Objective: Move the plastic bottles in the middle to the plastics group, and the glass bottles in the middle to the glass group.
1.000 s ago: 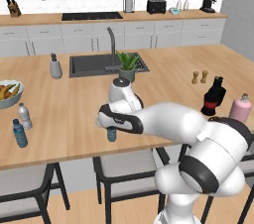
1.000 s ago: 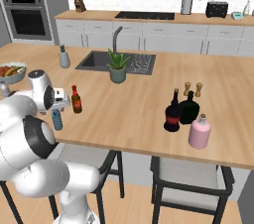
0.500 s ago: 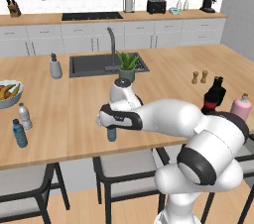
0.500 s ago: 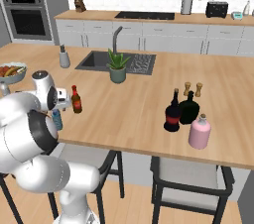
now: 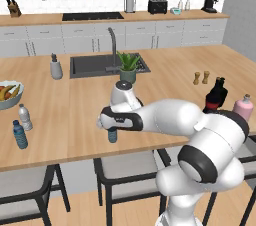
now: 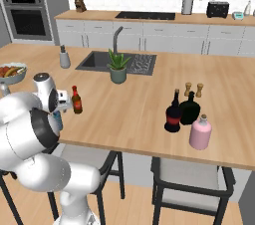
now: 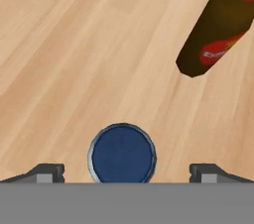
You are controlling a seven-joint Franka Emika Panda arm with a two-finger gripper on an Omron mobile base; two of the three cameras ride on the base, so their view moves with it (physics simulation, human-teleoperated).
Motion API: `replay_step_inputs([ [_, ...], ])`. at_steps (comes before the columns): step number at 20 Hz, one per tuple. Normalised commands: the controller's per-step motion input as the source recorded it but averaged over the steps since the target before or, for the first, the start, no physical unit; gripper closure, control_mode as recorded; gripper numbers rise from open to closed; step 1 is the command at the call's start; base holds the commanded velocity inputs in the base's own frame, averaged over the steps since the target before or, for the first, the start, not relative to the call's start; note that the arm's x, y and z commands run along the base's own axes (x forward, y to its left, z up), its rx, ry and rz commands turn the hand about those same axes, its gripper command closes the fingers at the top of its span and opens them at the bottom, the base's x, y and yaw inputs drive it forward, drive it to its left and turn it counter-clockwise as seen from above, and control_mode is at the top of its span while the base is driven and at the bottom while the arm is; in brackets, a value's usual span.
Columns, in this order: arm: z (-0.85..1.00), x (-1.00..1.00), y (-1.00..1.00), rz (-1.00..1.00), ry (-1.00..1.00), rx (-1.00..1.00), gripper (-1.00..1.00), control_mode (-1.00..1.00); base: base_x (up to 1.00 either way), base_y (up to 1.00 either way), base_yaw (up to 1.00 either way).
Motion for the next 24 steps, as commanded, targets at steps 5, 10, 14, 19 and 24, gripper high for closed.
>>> replay_step_inputs([
  [5,-0.04,0.0,0.0,0.0,-0.06,0.06,-1.0,-1.0,0.0,0.0,0.0],
  [10,-0.1,0.0,0.0,0.0,-0.04,0.05,-1.0,-1.0,0.0,0.0,0.0],
  [14,-0.08,0.0,0.0,0.0,0.0,0.03,-1.0,-1.0,0.0,0.0,0.0],
  [19,-0.02,0.0,0.0,0.0,0.0,0.01,-1.0,-1.0,0.0,0.0,0.0],
  [24,-0.13,0.0,0.0,0.0,0.0,0.01,-1.0,-1.0,0.0,0.0,0.0],
])
